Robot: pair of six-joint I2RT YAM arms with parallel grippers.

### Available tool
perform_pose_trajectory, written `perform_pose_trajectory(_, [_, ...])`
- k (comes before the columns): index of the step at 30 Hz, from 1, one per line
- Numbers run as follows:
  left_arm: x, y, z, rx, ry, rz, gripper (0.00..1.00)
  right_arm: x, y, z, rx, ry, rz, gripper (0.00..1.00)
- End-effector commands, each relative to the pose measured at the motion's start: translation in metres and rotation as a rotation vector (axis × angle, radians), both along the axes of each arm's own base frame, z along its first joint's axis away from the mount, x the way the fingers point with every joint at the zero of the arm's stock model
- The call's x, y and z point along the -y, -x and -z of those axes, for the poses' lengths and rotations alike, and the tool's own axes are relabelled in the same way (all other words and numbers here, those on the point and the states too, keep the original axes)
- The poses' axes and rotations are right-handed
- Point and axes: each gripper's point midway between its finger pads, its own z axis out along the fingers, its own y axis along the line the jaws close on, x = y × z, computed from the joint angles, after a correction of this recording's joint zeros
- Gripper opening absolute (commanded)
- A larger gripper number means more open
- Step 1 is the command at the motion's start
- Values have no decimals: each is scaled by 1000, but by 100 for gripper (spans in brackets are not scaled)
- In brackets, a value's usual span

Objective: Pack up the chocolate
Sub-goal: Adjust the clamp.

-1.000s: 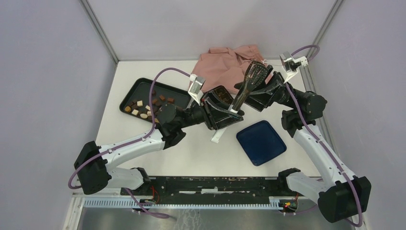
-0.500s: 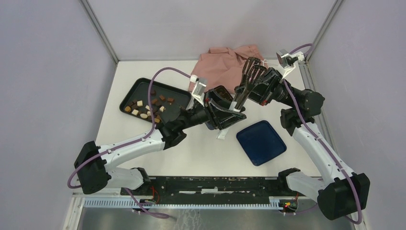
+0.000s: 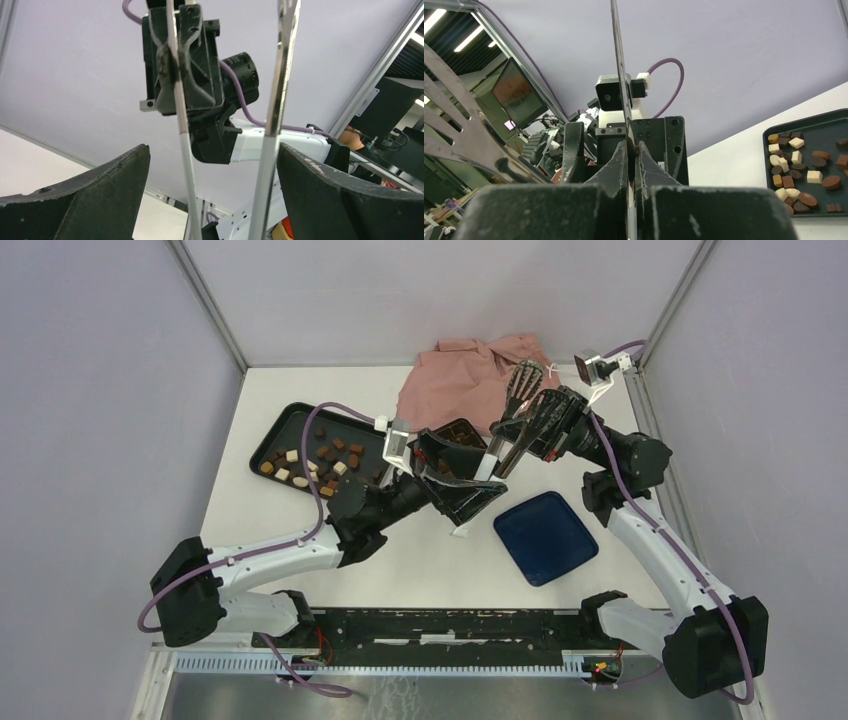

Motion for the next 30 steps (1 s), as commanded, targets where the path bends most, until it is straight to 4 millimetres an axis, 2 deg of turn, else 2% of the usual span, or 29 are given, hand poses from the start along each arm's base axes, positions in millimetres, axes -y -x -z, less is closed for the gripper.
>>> perform_pose_trajectory(1, [-10,-2,-29,68,107,-86,100,5,3,-11,10,-63,17,0])
perform_pose_trajectory(9, [5,3,-23,83,95,-88,96,8,-1,-11,-4,-81,26,0])
perform_pose_trajectory(13, [3,4,-22,81,113,-84,92,11,-3,-11,-4,-86,34,0])
perform_pose_trajectory(21, [2,5,-24,79,123,-81,82,11,-5,-7,-8,-86,43,0])
perform_pose_trajectory(30, [10,6,-18,66,83,-53,64,12,-7,-5,-8,-80,54,0])
